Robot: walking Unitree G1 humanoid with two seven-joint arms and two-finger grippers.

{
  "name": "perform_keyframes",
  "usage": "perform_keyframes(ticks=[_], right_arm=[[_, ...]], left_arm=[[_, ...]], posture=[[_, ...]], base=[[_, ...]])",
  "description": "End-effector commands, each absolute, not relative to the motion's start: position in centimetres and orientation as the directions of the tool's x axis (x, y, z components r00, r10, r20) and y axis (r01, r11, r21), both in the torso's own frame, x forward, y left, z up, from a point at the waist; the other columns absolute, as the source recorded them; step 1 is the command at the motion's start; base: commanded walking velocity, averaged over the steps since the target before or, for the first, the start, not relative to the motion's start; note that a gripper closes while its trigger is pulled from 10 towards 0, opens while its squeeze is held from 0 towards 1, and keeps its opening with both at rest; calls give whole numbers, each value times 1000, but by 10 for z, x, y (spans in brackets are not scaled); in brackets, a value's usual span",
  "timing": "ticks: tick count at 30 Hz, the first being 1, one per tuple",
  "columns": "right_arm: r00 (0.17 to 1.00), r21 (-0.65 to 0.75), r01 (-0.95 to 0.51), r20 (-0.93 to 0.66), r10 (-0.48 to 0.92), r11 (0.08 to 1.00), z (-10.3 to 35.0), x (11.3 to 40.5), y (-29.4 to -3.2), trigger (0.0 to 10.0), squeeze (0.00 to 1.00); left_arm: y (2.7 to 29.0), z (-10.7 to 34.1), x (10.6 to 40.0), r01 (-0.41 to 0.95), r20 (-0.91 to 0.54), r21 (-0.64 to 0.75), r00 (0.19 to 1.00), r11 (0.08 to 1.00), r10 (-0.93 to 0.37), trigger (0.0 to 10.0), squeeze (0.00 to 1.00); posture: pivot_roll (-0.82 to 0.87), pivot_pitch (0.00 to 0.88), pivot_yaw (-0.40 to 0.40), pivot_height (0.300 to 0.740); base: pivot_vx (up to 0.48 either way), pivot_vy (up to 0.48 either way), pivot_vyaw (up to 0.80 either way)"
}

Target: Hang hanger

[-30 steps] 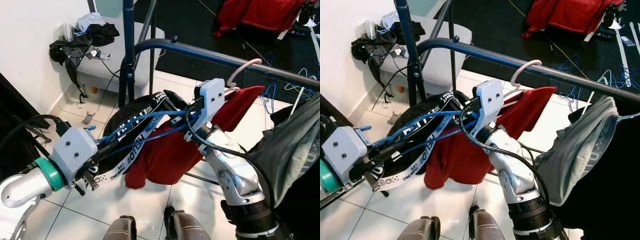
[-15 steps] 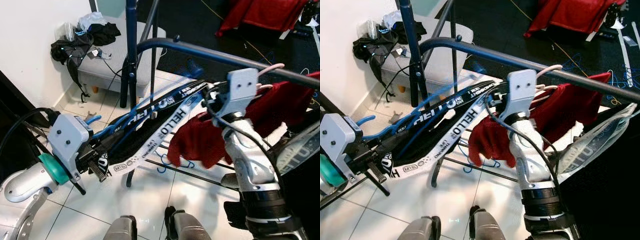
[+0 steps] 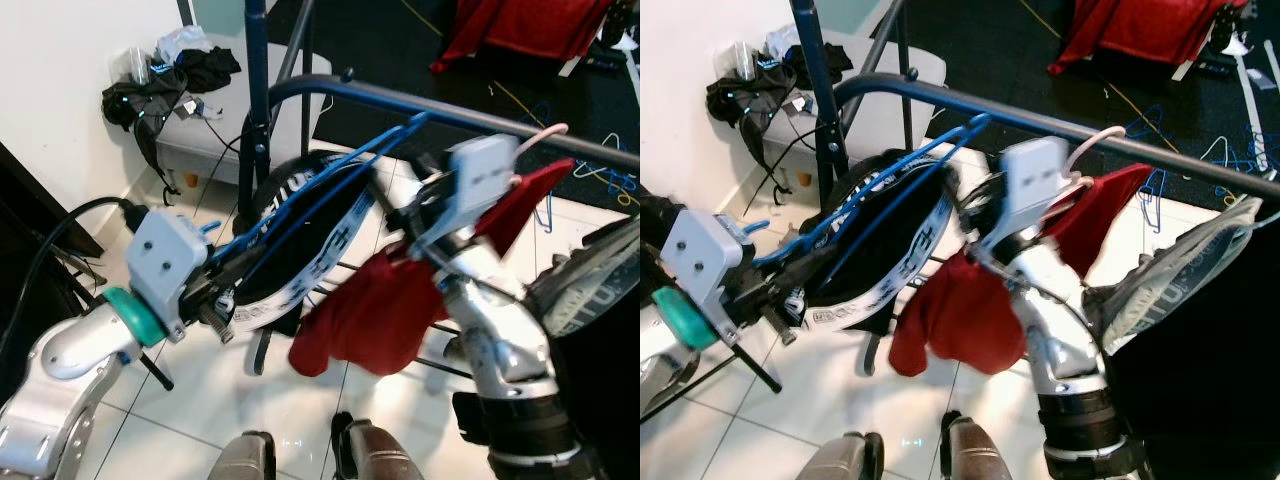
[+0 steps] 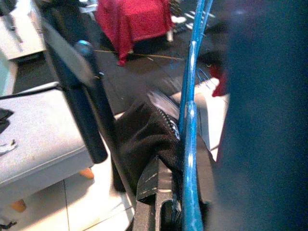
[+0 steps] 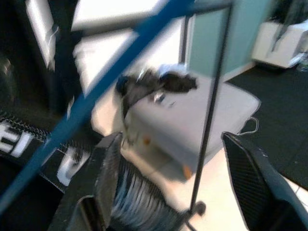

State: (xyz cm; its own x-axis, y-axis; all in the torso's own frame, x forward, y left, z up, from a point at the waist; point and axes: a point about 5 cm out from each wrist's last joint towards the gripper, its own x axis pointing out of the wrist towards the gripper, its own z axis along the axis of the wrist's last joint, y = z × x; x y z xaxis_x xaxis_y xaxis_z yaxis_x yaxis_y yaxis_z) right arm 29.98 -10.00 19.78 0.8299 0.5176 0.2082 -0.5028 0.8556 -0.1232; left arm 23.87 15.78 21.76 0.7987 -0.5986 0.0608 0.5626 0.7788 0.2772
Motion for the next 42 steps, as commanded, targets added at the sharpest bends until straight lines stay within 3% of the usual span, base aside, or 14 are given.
perform_keyframes(ticks=[1, 10, 17, 23, 34, 42], right_arm=[[812, -174, -560, 77, 578, 810, 172, 292, -92, 10000, 0], [765, -349, -591, 44, 643, 727, 168, 286, -85, 10000, 0], [736, -331, -563, 216, 641, 758, 189, 276, -78, 10000, 0], [728, -309, -579, 221, 649, 755, 184, 270, -76, 10000, 0], [657, -318, -680, 136, 741, 661, 169, 259, -62, 10000, 0], [657, -301, -717, 10, 753, 629, 140, 247, -63, 10000, 0]], left_arm=[[159, 214, 241, 554, 48, 225, 815, 802, -577, 10000, 0], [157, 213, 235, 597, -32, 325, 782, 733, -622, 10000, 0], [165, 197, 221, 650, -164, 390, 745, 652, -646, 10000, 0], [171, 191, 209, 677, -226, 398, 726, 619, -649, 10000, 0], [131, 212, 264, 573, -71, 404, 797, 713, -600, 10000, 0], [114, 225, 276, 562, -17, 430, 787, 706, -617, 10000, 0]], posture=[[-21, 140, 41, 740], [-18, 144, 40, 740], [-22, 149, 43, 740], [7, 154, 37, 740], [-29, 147, 49, 740], [-28, 148, 49, 740]], base=[[0, 0, 0], [0, 0, 0], [0, 0, 0], [0, 0, 0], [0, 0, 0], [0, 0, 0]])
